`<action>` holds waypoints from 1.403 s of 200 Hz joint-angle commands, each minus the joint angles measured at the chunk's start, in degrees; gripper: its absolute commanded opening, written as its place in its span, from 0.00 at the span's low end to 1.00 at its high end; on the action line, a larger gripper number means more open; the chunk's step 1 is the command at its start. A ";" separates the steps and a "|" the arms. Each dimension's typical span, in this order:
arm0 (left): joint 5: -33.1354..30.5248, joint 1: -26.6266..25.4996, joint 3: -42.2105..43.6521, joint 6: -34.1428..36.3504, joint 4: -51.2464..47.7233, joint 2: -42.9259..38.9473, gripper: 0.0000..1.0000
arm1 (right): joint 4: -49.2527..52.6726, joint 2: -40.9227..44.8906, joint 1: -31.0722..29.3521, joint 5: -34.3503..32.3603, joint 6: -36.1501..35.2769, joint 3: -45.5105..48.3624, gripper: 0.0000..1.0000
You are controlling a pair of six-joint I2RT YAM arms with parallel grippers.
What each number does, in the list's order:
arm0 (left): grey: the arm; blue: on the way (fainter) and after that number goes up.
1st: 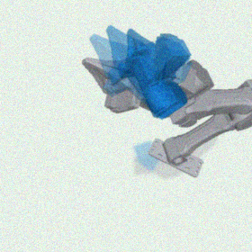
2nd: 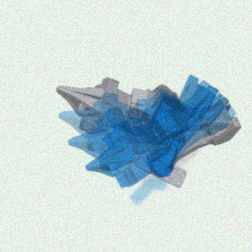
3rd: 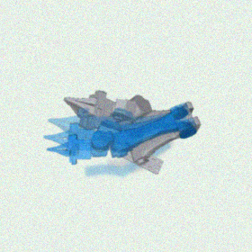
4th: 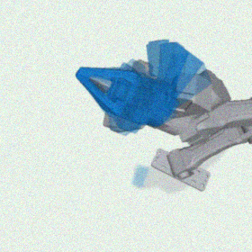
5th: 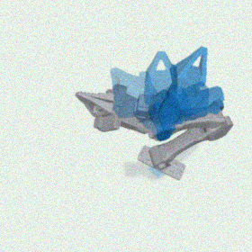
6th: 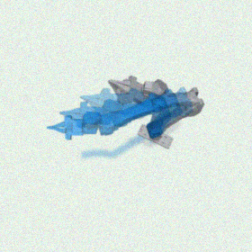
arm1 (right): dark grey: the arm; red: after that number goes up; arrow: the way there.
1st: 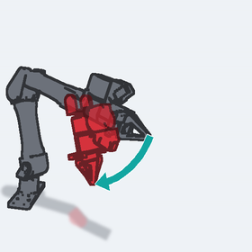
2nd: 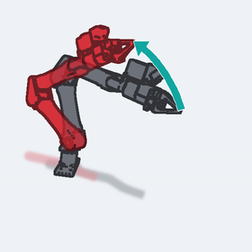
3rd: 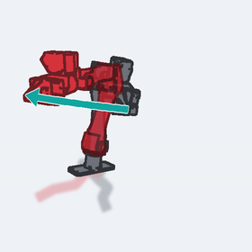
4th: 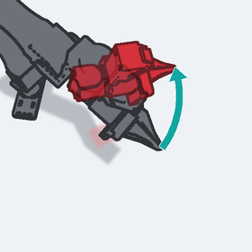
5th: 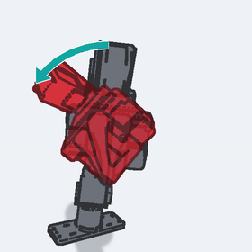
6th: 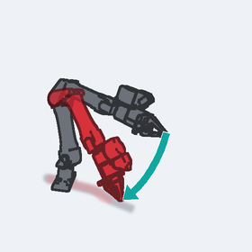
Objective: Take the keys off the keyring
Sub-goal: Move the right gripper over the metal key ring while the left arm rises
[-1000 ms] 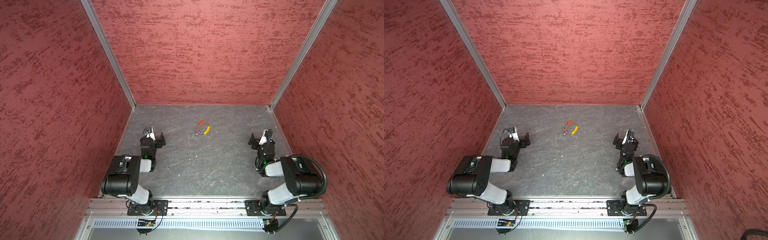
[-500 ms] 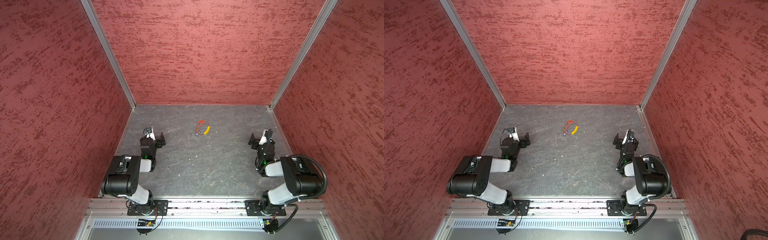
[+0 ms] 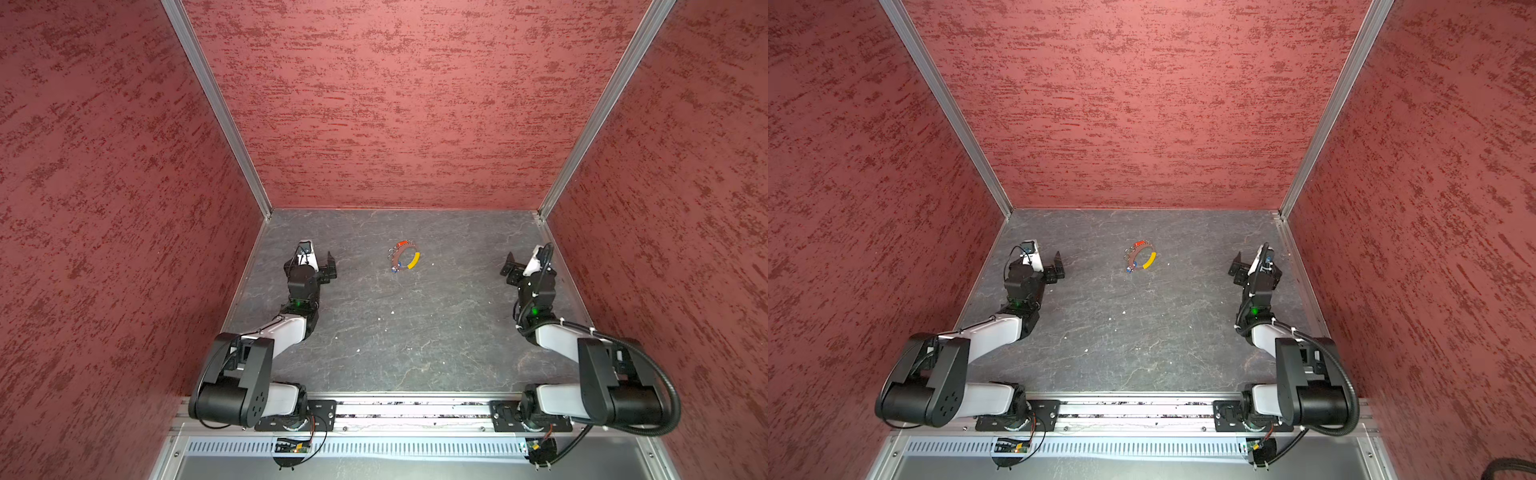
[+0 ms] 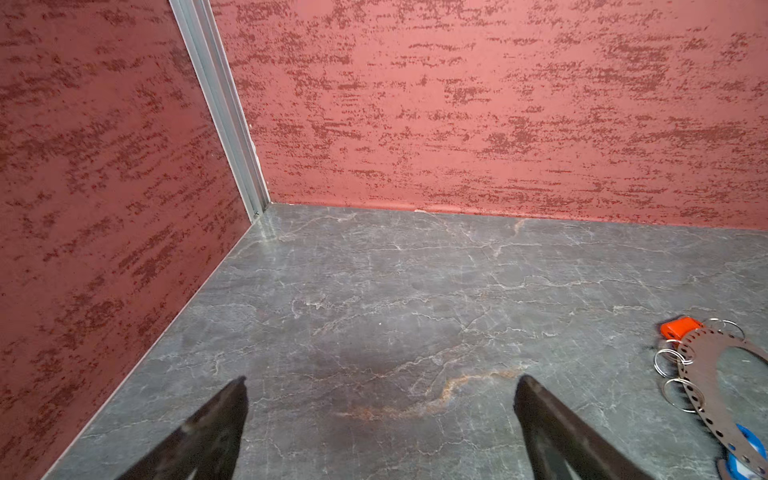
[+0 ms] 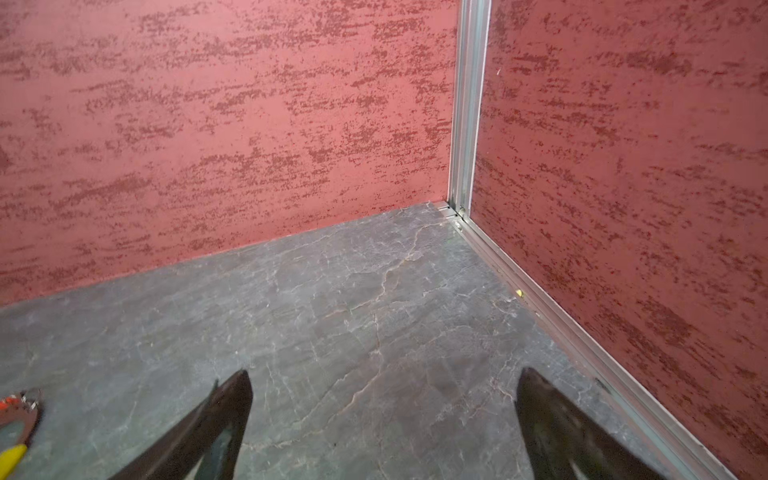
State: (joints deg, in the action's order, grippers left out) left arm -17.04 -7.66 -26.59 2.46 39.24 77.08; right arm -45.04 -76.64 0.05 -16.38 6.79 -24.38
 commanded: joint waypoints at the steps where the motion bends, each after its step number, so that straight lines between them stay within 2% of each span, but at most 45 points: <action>1: -2.29 -0.59 -1.26 -0.98 -3.94 -3.38 0.99 | 10.48 2.14 -2.03 -8.65 3.77 -2.31 0.99; 22: 2.35 1.71 -2.00 -9.04 -1.93 -5.48 0.99 | 15.66 2.27 -2.51 -16.53 10.58 -5.59 0.99; 38: 2.38 4.21 -4.60 -19.99 -4.82 -5.23 0.99 | 24.48 1.43 -2.51 -20.39 19.52 -10.13 0.99; 49: 2.70 6.43 -6.73 -29.56 -9.98 -5.18 1.00 | 29.34 1.08 -2.48 -16.59 22.05 -13.12 0.99; 59: 7.79 9.43 -8.00 -39.45 -13.65 -4.95 0.99 | 32.10 1.16 -2.48 -12.60 24.85 -14.61 0.99; 75: 16.02 14.10 -9.14 -54.75 -17.41 -3.51 0.99 | 42.82 1.27 -2.11 -11.66 37.85 -17.15 0.99; 79: 19.50 15.50 -8.84 -55.83 -15.64 -2.98 0.99 | 43.38 1.20 -1.79 -10.04 37.51 -17.44 0.99; 89: 28.69 18.00 -8.06 -56.91 -8.50 -0.68 0.99 | 39.91 0.77 -1.46 -3.76 30.30 -17.08 0.99; 105: 35.02 20.45 -7.32 -62.53 -2.65 2.26 0.99 | 34.24 1.15 -1.46 1.74 29.62 -14.63 0.93; 121: 37.27 20.72 -6.55 -63.15 3.42 4.19 0.99 | 30.21 2.20 -1.50 7.49 30.14 -12.57 0.94; 141: 35.15 19.24 -8.32 -59.13 -2.49 1.96 0.99 | 36.06 -0.37 -2.36 13.40 27.37 -17.49 0.94; 166: 25.44 14.50 -11.91 -48.82 -16.89 -4.45 0.99 | 39.72 -5.32 -6.03 19.95 24.89 -22.72 0.93; 201: 6.50 5.56 -14.34 -34.58 -24.50 -13.43 0.99 | 40.33 -13.89 -15.63 23.27 24.05 -29.66 0.96; 210: 4.10 4.61 -14.29 -33.01 -24.57 -15.09 0.99 | 41.03 -16.47 -17.90 23.62 23.98 -32.20 0.96; 224: 3.35 5.17 -13.21 -35.36 -24.22 -17.36 0.99 | 40.65 -20.40 -20.95 25.16 23.12 -35.63 0.87; 236: 5.97 8.10 -11.72 -42.11 -24.60 -19.01 0.99 | 39.95 -23.26 -23.04 25.77 23.32 -37.94 0.85; 248: 15.47 13.99 -10.11 -48.64 -23.92 -20.23 0.99 | 39.31 -26.04 -24.55 26.87 24.24 -40.30 0.82; 264: 24.71 21.34 -8.77 -60.03 -23.32 -19.74 0.99 | 39.54 -29.88 -26.54 28.07 25.07 -43.97 0.77; 280: 34.88 26.06 -7.50 -62.88 -15.80 -18.42 0.99 | 40.06 -33.27 -28.59 27.53 26.25 -47.36 0.72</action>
State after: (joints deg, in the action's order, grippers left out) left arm 1.78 12.43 -36.12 -49.36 18.02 57.39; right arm -5.63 -106.21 -26.28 9.89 31.35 -67.07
